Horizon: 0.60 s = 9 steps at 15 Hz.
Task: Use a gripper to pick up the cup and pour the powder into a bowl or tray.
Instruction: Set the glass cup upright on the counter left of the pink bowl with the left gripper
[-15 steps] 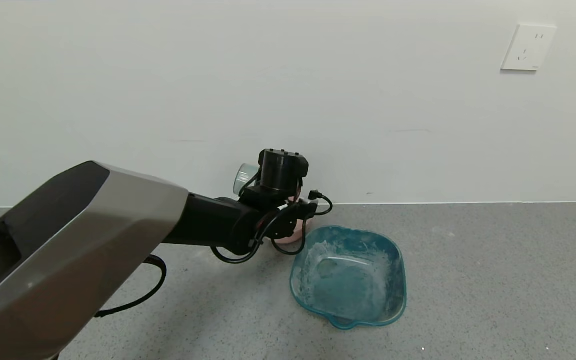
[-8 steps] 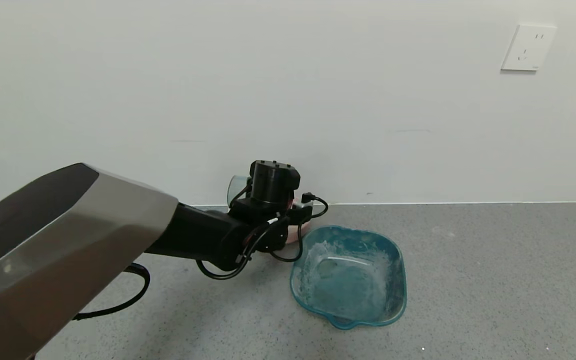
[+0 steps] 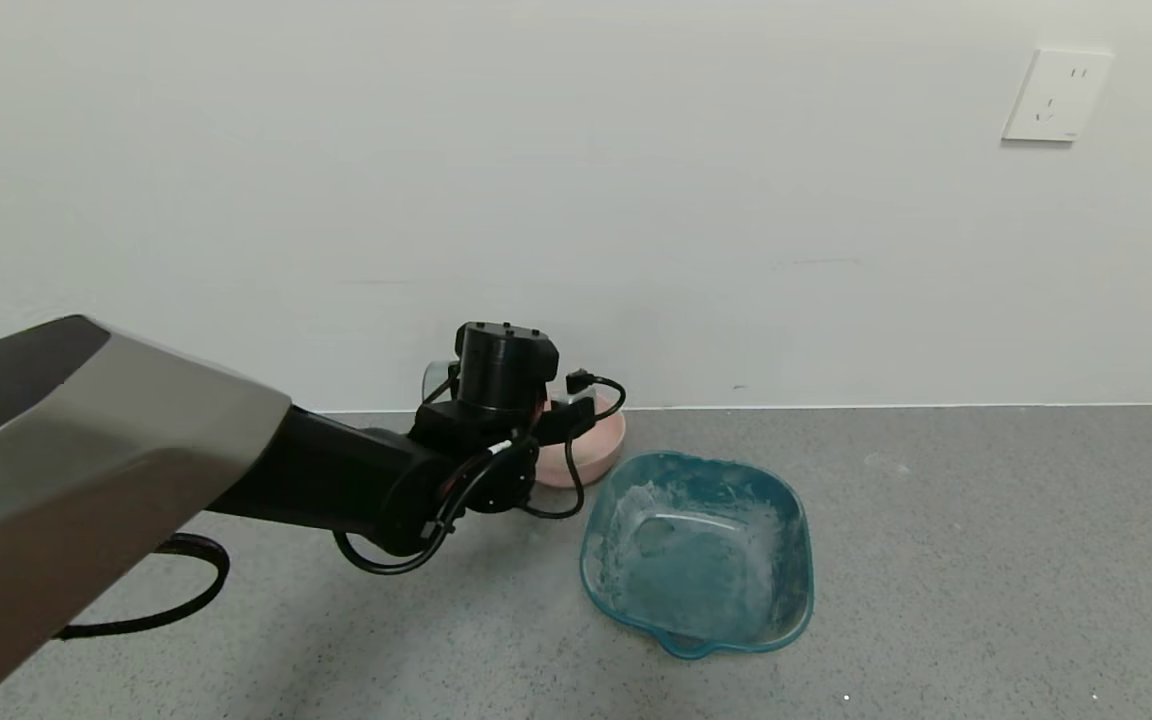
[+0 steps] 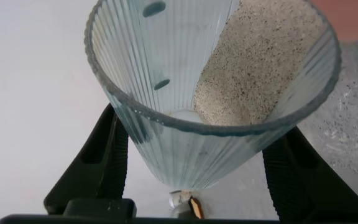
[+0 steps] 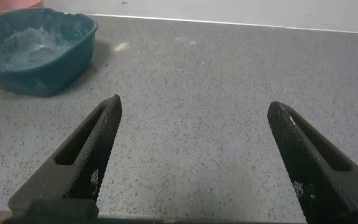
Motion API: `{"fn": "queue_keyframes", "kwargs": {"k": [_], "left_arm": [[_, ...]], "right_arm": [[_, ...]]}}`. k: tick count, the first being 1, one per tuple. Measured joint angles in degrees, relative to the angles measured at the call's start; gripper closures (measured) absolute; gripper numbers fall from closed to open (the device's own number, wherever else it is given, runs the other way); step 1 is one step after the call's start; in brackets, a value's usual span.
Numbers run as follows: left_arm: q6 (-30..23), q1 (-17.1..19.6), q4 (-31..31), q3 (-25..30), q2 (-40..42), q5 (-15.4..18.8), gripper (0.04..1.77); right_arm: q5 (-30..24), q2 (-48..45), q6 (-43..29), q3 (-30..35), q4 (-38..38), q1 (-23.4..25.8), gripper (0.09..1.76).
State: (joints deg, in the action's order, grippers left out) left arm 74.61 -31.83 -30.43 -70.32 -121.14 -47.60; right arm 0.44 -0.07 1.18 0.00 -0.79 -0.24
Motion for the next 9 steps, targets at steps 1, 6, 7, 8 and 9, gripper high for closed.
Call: {"fn": "queue_keyframes", "kwargs": {"k": [1,6,7,8,9], "left_arm": [[-0.9,0.4,0.0,1.1,1.0,0.0,0.55],[-6.5,3.6,0.0,6.2,5.5,3.1,0.55],[-8.6,4.2,0.0,7.2,6.2,3.2,0.55],[-10.6,4.8,0.0,7.6,6.7,3.1,0.55],[-12.6,5.2,0.0,7.9,7.1,3.0,0.55]], "right_arm": [[0.0,0.0,0.0,0.0,0.0,0.0,0.14],[0.0,0.0,0.0,0.0,0.0,0.0,0.14],[0.0,0.0,0.0,0.0,0.0,0.0,0.14],[0.0,0.0,0.0,0.0,0.0,0.0,0.14],[0.0,0.0,0.0,0.0,0.0,0.0,0.14]]}}
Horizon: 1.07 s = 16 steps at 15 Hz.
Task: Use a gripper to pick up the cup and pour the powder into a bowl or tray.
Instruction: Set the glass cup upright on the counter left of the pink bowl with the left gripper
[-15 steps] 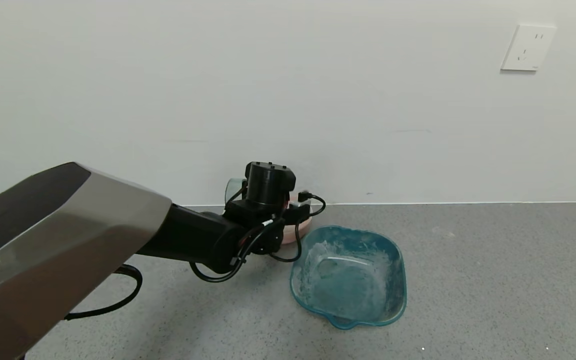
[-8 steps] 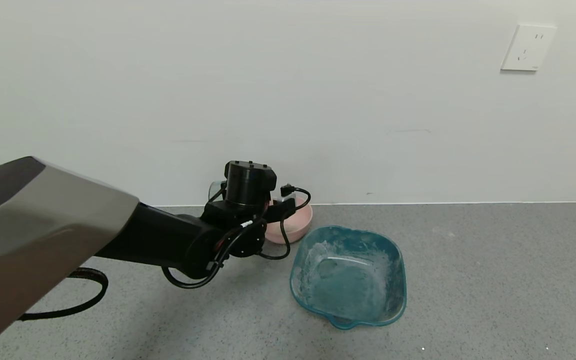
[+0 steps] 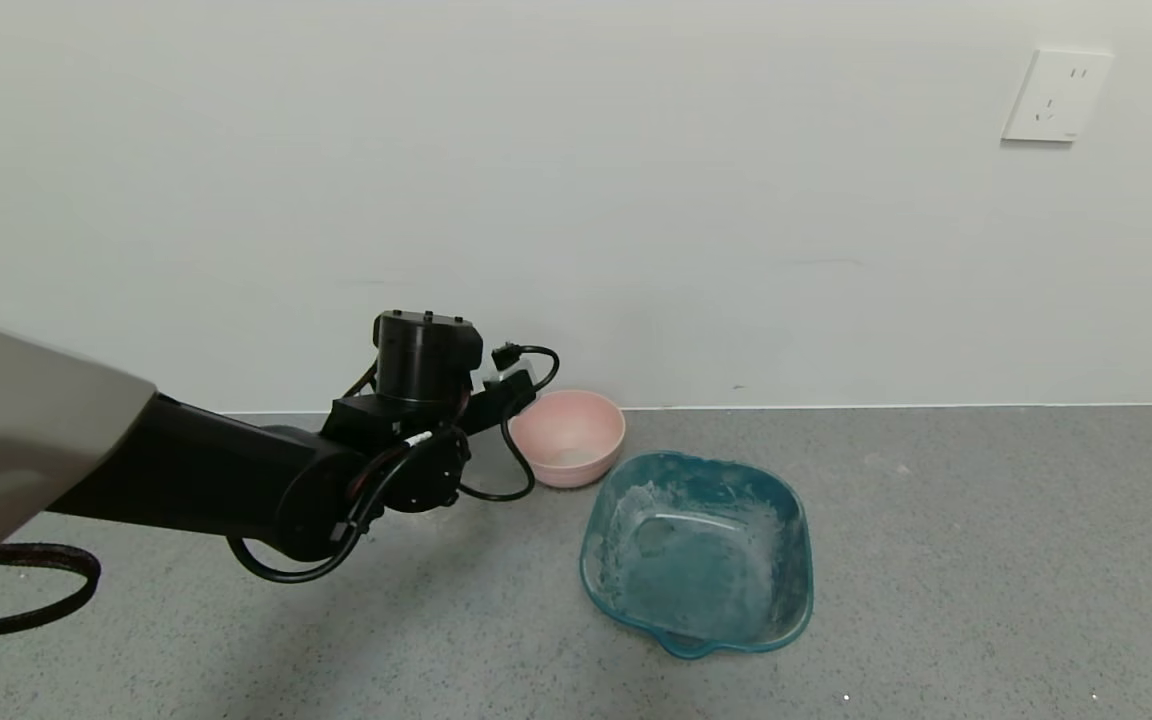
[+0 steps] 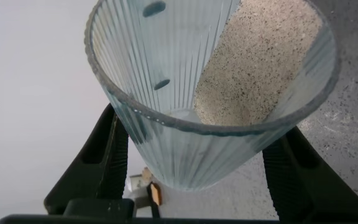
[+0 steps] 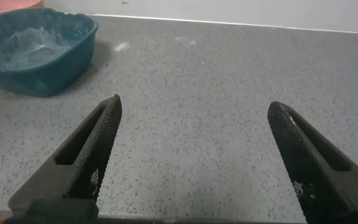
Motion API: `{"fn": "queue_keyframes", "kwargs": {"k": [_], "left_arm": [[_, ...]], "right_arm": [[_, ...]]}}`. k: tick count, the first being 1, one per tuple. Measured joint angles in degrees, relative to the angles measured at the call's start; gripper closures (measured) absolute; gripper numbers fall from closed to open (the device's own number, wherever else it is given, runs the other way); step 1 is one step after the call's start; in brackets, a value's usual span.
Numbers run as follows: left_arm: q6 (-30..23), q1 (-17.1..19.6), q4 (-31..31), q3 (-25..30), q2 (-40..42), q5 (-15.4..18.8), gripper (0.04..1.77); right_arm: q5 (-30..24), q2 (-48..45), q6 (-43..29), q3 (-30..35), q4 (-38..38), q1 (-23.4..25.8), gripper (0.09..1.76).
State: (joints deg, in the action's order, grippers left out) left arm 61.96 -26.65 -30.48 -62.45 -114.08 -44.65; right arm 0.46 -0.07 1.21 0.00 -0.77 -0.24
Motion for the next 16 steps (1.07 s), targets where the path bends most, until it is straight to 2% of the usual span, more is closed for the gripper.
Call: {"fn": "queue_keyframes", "kwargs": {"k": [5,9,11,14,16], "left_arm": [[-8.2,2.7,0.1,4.1,2.5,1.1,0.55],[-15.4,4.9,-0.1,10.1,4.9,8.3,0.56],[-18.7,6.4,-0.3,13.5,6.4,13.4,0.56],[-23.2,9.6,-5.4,17.4,7.9,22.4,0.56],[-28.0,11.1,-6.4,18.7,8.6,26.2,0.56]], "right_arm": [[0.0,0.0,0.0,0.0,0.0,0.0,0.14],[0.0,0.0,0.0,0.0,0.0,0.0,0.14],[0.0,0.0,0.0,0.0,0.0,0.0,0.14],[0.0,0.0,0.0,0.0,0.0,0.0,0.14],[0.0,0.0,0.0,0.0,0.0,0.0,0.14]]}}
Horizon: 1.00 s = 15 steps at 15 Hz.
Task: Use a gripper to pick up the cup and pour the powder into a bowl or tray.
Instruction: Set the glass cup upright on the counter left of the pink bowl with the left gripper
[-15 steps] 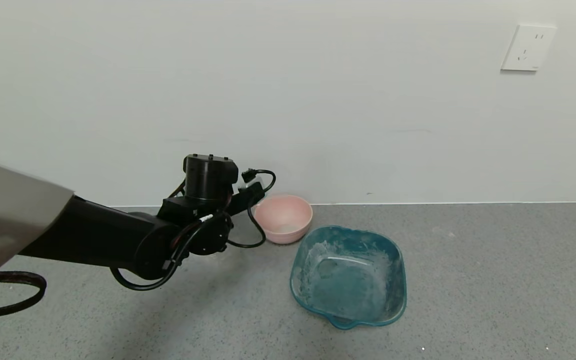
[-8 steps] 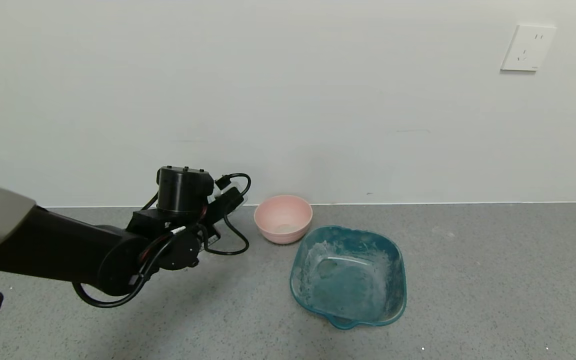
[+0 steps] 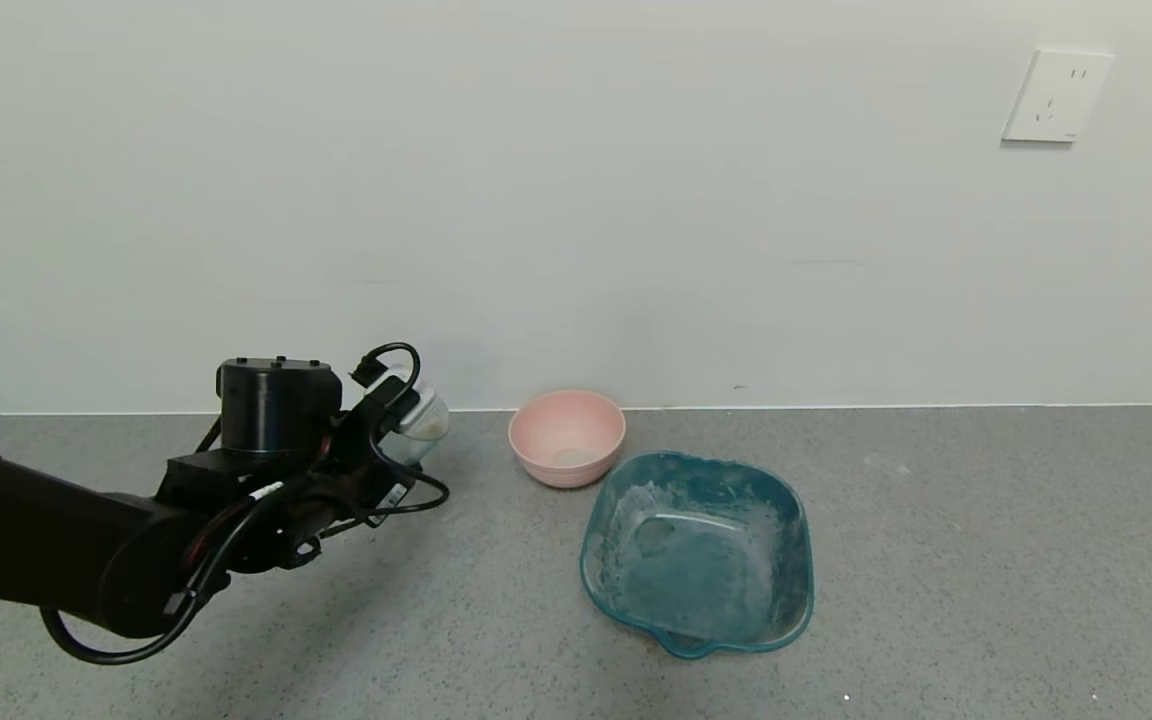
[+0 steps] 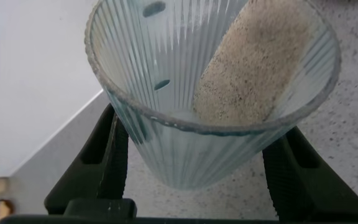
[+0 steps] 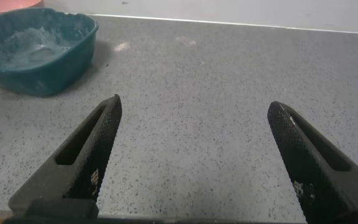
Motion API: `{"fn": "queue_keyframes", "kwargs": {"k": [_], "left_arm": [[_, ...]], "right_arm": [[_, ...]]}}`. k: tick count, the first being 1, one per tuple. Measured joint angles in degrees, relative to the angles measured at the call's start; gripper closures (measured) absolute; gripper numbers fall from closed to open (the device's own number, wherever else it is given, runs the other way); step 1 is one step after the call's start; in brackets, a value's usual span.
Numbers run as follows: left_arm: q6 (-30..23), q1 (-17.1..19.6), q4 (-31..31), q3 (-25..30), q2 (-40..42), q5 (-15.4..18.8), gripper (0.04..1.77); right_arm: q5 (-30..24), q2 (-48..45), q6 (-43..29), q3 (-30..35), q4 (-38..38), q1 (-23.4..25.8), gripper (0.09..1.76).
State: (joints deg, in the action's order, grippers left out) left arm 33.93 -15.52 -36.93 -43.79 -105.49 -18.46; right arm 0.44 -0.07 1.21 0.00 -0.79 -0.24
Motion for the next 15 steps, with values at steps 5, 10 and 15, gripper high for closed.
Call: {"fn": "queue_keyframes", "kwargs": {"k": [5,10,15], "left_arm": [[-13.2,0.7,-0.7,1.2,0.9,8.2,0.56],[-21.6,1.2,-10.9,3.2,0.3,11.8,0.56],[-27.4,3.0,-17.0,6.7,-0.2,17.6,0.56]], "right_arm": [[0.0,0.0,0.0,0.0,0.0,0.0,0.14],[0.0,0.0,0.0,0.0,0.0,0.0,0.14],[0.0,0.0,0.0,0.0,0.0,0.0,0.14]]}}
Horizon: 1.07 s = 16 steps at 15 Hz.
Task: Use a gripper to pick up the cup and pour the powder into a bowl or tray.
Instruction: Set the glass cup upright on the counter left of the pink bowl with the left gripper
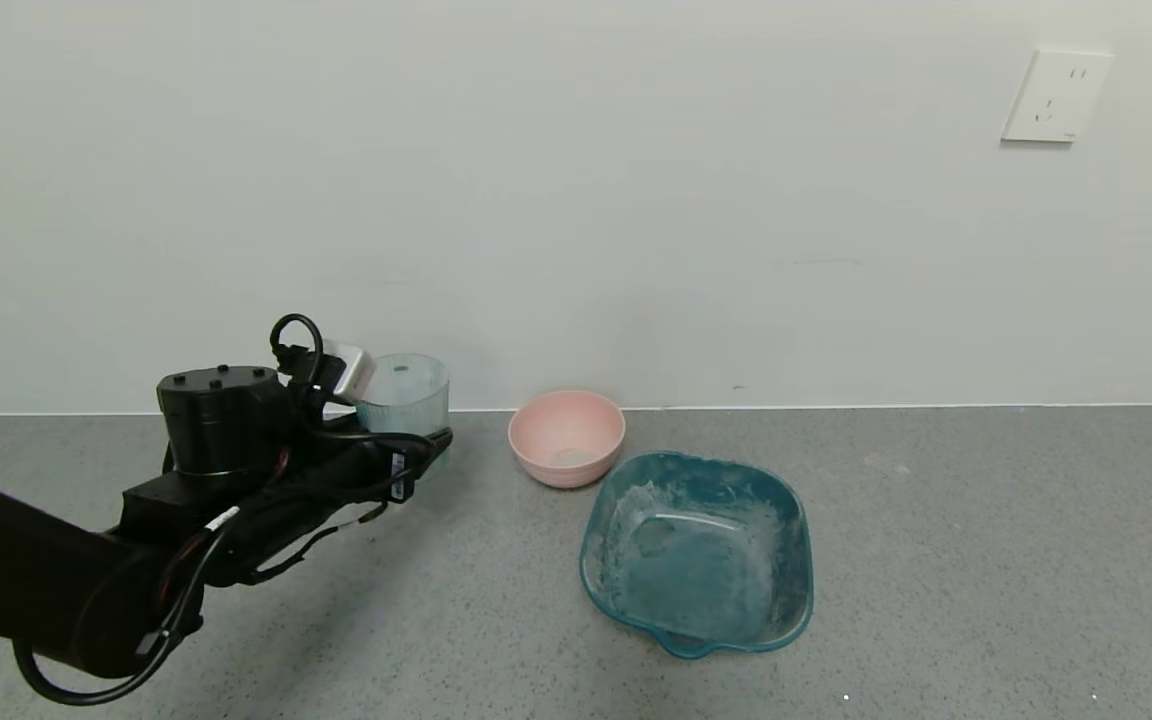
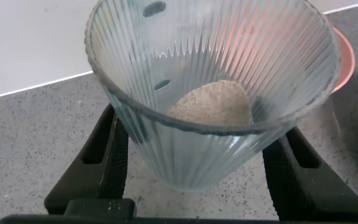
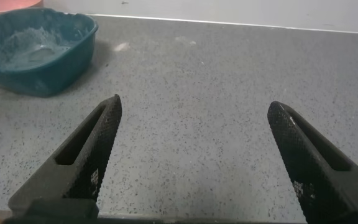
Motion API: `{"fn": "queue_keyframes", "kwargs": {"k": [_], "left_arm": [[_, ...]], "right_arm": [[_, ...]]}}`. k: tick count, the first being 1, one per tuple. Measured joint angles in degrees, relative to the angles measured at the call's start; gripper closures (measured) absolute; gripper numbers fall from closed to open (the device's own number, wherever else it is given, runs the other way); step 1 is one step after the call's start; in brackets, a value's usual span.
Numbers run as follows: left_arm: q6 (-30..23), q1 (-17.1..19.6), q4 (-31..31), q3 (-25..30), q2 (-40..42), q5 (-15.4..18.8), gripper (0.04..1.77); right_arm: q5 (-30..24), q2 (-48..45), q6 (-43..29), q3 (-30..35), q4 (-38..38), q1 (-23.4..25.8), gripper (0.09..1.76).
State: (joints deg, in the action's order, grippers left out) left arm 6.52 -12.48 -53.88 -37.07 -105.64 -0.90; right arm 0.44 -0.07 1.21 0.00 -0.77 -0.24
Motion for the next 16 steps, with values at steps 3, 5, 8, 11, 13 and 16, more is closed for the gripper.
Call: {"fn": "queue_keyframes", "kwargs": {"k": [3,5,8,11,13,16], "left_arm": [[-2.1,1.9,-5.3,2.5,-1.1,2.2,0.56],[-3.7,3.2,-7.2,3.7,-1.7,4.0,0.56],[-4.4,4.3,-7.6,4.5,-2.5,5.8,0.56],[-4.7,4.6,-7.9,4.5,-3.8,6.1,0.56],[-4.9,4.6,-9.6,4.8,-5.1,7.9,0.56],[-5.4,4.7,-14.6,5.7,-7.6,8.8,0.56]], "right_arm": [[0.0,0.0,0.0,0.0,0.0,0.0,0.14],[0.0,0.0,0.0,0.0,0.0,0.0,0.14],[0.0,0.0,0.0,0.0,0.0,0.0,0.14],[0.0,0.0,0.0,0.0,0.0,0.0,0.14],[0.0,0.0,0.0,0.0,0.0,0.0,0.14],[0.0,0.0,0.0,0.0,0.0,0.0,0.14]]}}
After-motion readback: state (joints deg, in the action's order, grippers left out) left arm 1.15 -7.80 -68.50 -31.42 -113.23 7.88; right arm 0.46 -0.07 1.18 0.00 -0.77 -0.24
